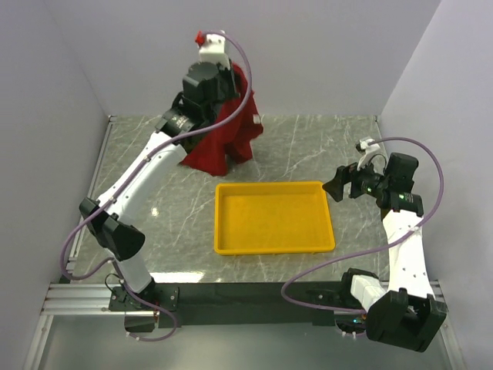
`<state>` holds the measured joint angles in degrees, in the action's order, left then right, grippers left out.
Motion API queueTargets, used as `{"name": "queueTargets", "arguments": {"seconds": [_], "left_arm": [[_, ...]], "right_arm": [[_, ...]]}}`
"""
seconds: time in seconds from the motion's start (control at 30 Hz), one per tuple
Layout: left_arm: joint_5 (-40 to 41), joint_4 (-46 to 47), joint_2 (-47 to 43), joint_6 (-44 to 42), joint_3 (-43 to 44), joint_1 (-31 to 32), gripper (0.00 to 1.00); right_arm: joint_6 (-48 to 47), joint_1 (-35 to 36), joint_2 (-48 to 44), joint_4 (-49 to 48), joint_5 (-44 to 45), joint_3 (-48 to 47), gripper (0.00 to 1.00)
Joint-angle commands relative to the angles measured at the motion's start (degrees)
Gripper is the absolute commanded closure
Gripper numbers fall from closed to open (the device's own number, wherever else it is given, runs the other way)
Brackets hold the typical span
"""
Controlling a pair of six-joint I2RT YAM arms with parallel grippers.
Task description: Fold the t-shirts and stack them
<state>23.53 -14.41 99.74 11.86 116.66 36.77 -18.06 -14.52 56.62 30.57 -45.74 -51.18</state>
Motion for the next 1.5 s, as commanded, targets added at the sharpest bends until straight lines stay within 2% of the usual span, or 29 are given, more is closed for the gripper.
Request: {"name": "queueTargets", "arguments": {"seconds": [0.0, 0.13, 0.23, 0.3, 0.33, 0.37, 0.4, 0.47, 0.53, 0.67, 0.77, 0.8, 0.87, 1.0, 1.1, 1.2, 1.3, 1.4, 1.47], "left_arm": [[-0.94, 3.42, -4.55, 2.29, -9.65, -1.87, 1.00], [-0.33, 6.14, -6.67, 4.31, -21.26, -4.51, 1.00], [-3.74, 6.24, -7.37, 6.95, -26.64, -6.01, 0.99], [-10.32, 6.15, -7.63, 7.74, -28.85, -6.10, 0.82], [-13.74, 4.85, -7.81, 7.66, -29.29, -6.10, 0.54], [-16.30, 4.75, -8.59, 7.48, -29.91, -6.10, 0.41], [-19.72, 4.83, -9.47, 7.13, -31.83, -6.10, 0.31], [-19.93, 5.53, -13.41, 7.39, -34.38, -6.01, 0.10], [-17.21, 5.36, -16.32, 6.69, -37.29, -6.10, 0.04], [-12.64, 2.30, -23.17, 6.25, -39.31, -6.36, 0.02], [-10.00, -0.08, -28.09, 7.30, -42.30, -6.37, 0.01], [-9.47, -0.70, -29.51, 7.74, -44.66, -6.45, 0.01], [-8.33, -1.14, -33.54, 9.67, -47.39, -6.37, 0.01], [-7.53, -2.72, -39.97, 13.54, -54.76, -6.36, 0.01], [-6.04, -4.74, -44.54, 16.69, -58.20, -6.45, 0.00], [-4.64, -6.41, -49.02, 18.28, -61.02, -6.45, 0.00], [-3.58, -7.91, -52.98, 20.22, -63.13, -6.45, 0.00], [-2.70, -9.40, -55.88, 21.80, -64.45, -6.45, 0.00], [-2.44, -10.02, -57.28, 22.86, -65.24, -6.36, 0.01]], "right_arm": [[-0.83, -0.33, -1.16, -1.04, -1.28, 0.64, 0.02], [-1.71, -0.33, -0.90, -0.16, -2.16, 1.17, 0.01], [-3.46, -0.24, -0.90, 1.51, -2.69, 1.34, 0.01], [-5.65, -0.24, -0.98, 2.74, -2.87, 1.61, 0.01], [-6.62, -0.24, -0.90, 3.44, -2.87, 1.69, 0.01], [-7.68, -0.24, -0.90, 4.93, -2.69, 1.70, 0.01], [-9.78, -0.24, -0.81, 5.81, -2.43, 1.78, 0.01], [-11.98, -0.24, -0.37, 8.52, -1.73, 1.61, 0.01], [-15.58, -0.15, 0.33, 10.56, -0.94, 1.43, 0.01], [-25.51, 1.33, 1.03, 19.58, -2.69, 0.47, 0.02], [-39.72, 4.76, 1.65, 29.87, -5.41, -0.58, 0.01], [-49.51, 6.07, 2.00, 32.69, -5.76, -0.50, 0.02], [-57.39, 11.52, 2.18, 35.34, -4.46, 1.07, 0.01], [-58.57, 22.77, 2.35, 30.00, 1.96, 2.75, 0.02], [-60.51, 30.15, 5.50, 32.35, 1.88, 0.56, 0.02], [-57.01, 39.37, 7.62, 31.58, 1.70, 0.29, 0.04], [-51.91, 45.70, 7.98, 26.13, 3.89, 2.83, 0.05], [-48.91, 45.99, 9.65, 24.02, 4.86, 1.00, 0.09], [-50.30, 46.08, 9.82, 24.54, 5.57, -1.19, 0.09]]}}
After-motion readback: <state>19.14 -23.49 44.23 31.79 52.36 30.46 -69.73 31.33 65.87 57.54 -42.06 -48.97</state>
